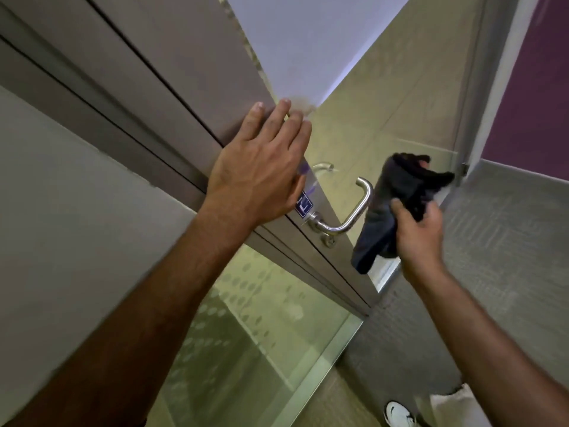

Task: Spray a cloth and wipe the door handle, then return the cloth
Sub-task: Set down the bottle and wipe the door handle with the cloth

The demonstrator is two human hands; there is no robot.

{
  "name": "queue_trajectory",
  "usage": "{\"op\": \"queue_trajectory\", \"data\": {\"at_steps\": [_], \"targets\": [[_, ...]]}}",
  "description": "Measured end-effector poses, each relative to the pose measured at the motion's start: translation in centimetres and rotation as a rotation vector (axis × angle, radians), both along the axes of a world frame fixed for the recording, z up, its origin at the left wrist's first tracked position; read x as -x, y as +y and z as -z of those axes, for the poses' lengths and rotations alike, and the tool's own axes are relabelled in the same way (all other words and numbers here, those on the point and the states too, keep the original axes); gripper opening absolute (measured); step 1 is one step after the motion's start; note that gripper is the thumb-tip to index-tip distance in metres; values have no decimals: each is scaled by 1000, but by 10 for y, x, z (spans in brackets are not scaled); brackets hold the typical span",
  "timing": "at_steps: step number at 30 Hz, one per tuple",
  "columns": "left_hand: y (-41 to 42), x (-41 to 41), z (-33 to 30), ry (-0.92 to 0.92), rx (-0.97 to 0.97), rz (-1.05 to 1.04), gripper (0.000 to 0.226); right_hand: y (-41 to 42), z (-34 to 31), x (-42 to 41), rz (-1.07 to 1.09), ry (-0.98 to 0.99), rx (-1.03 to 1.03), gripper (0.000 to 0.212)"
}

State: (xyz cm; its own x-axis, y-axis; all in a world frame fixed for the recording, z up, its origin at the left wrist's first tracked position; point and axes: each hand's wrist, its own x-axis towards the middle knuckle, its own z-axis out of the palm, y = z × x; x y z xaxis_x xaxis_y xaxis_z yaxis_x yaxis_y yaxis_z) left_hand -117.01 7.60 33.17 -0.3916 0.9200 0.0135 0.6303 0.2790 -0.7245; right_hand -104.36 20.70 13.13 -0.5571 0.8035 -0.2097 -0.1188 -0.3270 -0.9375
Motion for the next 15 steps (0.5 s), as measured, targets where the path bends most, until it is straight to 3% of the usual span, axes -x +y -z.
{"op": "queue_trajectory", "data": {"at_steps": [2, 4, 7, 10, 15], "targets": [[0, 1, 0, 3, -10, 2, 77, 9, -15, 16, -169, -241, -735, 45], [-1, 1, 1, 31, -14, 16, 77, -5, -16, 27, -375, -415, -1080, 57], [1, -1, 0, 31, -28, 12, 77, -33, -2, 34, -425, -466, -1268, 46], [1, 0, -1, 23, -29, -11, 75, -51, 7, 29, -422, -487, -1250, 55], [1, 1, 1, 46, -3, -2, 75, -28, 18, 20, -564, -329, -1322, 58]]}}
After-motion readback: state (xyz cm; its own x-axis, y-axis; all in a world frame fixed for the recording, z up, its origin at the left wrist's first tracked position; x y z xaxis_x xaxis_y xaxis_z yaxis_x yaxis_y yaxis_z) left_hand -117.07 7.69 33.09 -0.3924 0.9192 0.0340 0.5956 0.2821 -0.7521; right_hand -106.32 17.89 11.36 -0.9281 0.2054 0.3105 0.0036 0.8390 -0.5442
